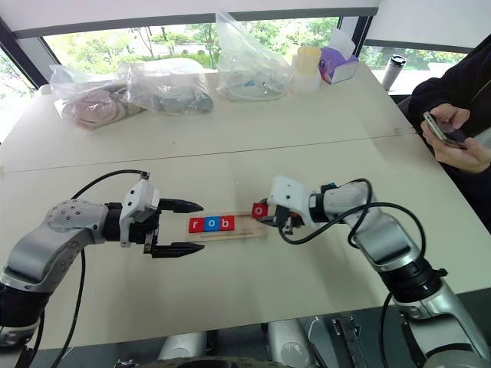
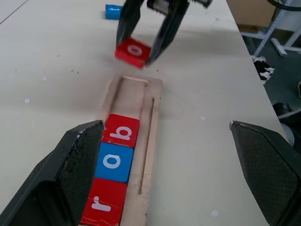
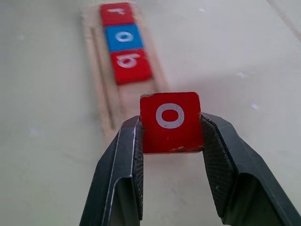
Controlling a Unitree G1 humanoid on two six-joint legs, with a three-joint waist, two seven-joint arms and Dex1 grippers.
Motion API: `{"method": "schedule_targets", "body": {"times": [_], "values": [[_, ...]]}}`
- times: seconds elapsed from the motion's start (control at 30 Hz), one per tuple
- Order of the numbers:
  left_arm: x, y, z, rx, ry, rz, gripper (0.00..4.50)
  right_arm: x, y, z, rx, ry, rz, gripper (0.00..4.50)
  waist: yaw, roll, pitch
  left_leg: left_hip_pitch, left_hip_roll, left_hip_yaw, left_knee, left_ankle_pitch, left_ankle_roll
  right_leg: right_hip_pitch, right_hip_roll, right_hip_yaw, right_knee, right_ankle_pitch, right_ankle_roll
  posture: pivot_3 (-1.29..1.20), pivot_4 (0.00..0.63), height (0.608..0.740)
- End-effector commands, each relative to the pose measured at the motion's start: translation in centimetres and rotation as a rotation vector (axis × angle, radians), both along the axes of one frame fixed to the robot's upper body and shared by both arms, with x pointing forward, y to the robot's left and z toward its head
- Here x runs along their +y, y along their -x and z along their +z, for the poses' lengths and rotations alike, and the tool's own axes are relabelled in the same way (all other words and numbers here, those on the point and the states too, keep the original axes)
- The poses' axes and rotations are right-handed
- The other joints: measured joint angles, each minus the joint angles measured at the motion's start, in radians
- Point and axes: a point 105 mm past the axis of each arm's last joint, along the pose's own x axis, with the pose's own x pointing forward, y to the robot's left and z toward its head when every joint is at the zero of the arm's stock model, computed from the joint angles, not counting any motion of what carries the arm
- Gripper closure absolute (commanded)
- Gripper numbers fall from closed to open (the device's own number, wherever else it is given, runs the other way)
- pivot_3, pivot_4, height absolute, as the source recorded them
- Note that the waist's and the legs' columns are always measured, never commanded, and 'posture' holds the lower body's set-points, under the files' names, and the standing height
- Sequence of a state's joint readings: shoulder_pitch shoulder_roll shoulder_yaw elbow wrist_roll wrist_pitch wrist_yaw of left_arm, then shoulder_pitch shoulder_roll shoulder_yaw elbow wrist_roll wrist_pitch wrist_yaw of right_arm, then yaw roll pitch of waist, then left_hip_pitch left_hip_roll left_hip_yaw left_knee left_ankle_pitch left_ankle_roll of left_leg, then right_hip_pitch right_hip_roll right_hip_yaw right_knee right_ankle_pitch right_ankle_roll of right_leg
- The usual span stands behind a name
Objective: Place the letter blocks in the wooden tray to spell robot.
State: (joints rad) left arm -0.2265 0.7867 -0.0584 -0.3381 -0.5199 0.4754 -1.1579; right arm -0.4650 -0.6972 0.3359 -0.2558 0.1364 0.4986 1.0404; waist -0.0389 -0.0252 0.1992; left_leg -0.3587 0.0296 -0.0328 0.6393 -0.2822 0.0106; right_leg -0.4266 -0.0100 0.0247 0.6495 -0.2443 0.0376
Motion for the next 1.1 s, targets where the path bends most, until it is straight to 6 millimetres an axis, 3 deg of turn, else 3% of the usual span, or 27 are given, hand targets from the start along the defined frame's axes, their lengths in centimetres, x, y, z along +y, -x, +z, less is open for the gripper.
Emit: {"method": "schedule_targets", "body": {"times": [0.03, 0.3, 1.1], "values": [[0.0, 0.4, 1.1, -0.042, 0.007, -0.012, 0.00, 1.1, -0.3, 0.3, -0.023, 0.008, 0.048, 3.35, 0.000, 0.000, 0.000, 0.000, 0.000, 0.000, 0.000, 0.000, 0.000, 0.000, 0.000, 0.000, 0.000, 0.000, 0.000, 0.00, 0.150, 0.740], [-0.1, 0.5, 1.0, -0.045, 0.011, 0.003, 0.00, 2.2, -0.4, -1.0, 0.014, 0.035, 0.123, 3.35, 0.001, 0.000, 0.000, -0.001, 0.000, 0.000, 0.002, 0.000, 0.000, 0.000, 0.000, 0.000, 0.000, 0.000, 0.000, 0.00, 0.150, 0.740], [-0.4, 0.6, 0.9, -0.044, 0.024, 0.018, 0.00, 3.4, -1.1, -1.2, 0.000, 0.039, 0.152, 3.35, -0.001, 0.000, 0.000, -0.001, 0.000, 0.000, 0.002, 0.000, 0.000, 0.000, 0.000, 0.000, 0.001, 0.000, 0.000, 0.00, 0.150, 0.740]]}}
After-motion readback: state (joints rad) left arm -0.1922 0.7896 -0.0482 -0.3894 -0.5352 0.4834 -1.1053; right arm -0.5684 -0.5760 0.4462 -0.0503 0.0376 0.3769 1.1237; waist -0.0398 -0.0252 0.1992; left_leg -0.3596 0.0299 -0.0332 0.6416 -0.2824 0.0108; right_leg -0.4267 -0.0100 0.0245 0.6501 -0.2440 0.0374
